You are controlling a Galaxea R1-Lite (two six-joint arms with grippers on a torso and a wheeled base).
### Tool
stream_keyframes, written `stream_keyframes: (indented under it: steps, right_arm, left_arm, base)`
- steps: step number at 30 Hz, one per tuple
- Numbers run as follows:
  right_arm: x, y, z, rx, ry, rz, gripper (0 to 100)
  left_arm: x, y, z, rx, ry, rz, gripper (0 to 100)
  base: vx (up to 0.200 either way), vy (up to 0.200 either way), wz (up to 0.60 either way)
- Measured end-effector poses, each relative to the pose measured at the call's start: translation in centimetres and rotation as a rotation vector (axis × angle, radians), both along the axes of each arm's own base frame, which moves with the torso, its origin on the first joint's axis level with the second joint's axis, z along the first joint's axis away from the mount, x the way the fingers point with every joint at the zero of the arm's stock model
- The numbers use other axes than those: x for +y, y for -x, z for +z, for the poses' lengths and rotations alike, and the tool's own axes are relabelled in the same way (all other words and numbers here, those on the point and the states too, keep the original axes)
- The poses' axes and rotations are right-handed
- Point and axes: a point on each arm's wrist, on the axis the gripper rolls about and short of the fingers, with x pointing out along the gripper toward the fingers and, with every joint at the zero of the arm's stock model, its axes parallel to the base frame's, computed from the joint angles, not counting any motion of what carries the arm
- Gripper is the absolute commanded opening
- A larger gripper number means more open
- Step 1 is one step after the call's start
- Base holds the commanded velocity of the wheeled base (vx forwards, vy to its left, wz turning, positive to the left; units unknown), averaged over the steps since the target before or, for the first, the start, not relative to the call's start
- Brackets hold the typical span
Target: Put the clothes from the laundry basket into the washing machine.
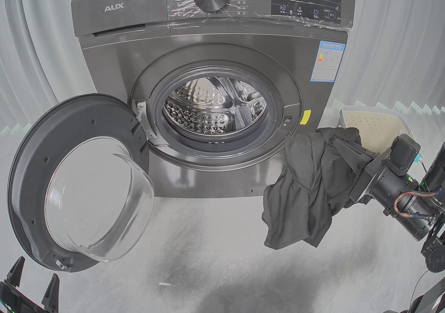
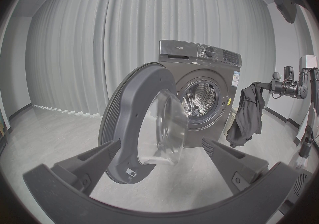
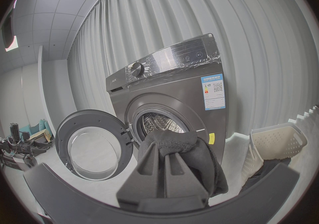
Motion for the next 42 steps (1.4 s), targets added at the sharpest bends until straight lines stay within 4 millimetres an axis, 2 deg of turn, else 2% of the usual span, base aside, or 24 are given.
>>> stream_keyframes:
  steps: [9, 16, 26, 29, 35, 39, 42]
  right_arm:
    - [0.3, 0.1, 0.1, -0.002, 0.002, 0.013, 0]
    - [1.3, 0.2, 0.8, -0.02, -0.013, 0.051, 0]
    - [3.3, -1.1, 1.3, -0.032, -0.033, 0.049, 0]
    - [3.9, -1.4, 1.4, -0.03, -0.04, 0.041, 0]
    - [5.6, -2.5, 2.0, -0.035, -0.065, 0.037, 0]
    - [6.9, -3.6, 2.2, -0.042, -0.08, 0.042, 0]
    - [7.9, -4.4, 2.4, -0.048, -0.09, 0.049, 0]
  left_arm:
    - [0.0, 0.0, 0.0, -0.001, -0.012, 0.0, 100]
    - [0.0, 0.0, 0.0, -0.001, -0.034, -0.005, 100]
    - [-0.1, 0.0, 0.2, -0.013, -0.054, -0.044, 100]
    - [-0.2, 0.4, 1.5, -0.053, -0.041, -0.082, 100]
    - [-0.5, 0.9, 6.6, -0.121, -0.029, -0.229, 100]
    - [-0.7, -0.9, 8.7, -0.067, -0.029, -0.34, 100]
    - [-0.9, -3.3, 9.7, 0.002, -0.026, -0.412, 100]
  base:
    - [0.0, 0.0, 0.0]
    - [0.0, 0.0, 0.0]
    - [0.0, 0.0, 0.0]
    - [0.0, 0.0, 0.0]
    - [0.0, 0.0, 0.0]
    - [0.0, 0.0, 0.0]
    - [0.0, 0.0, 0.0]
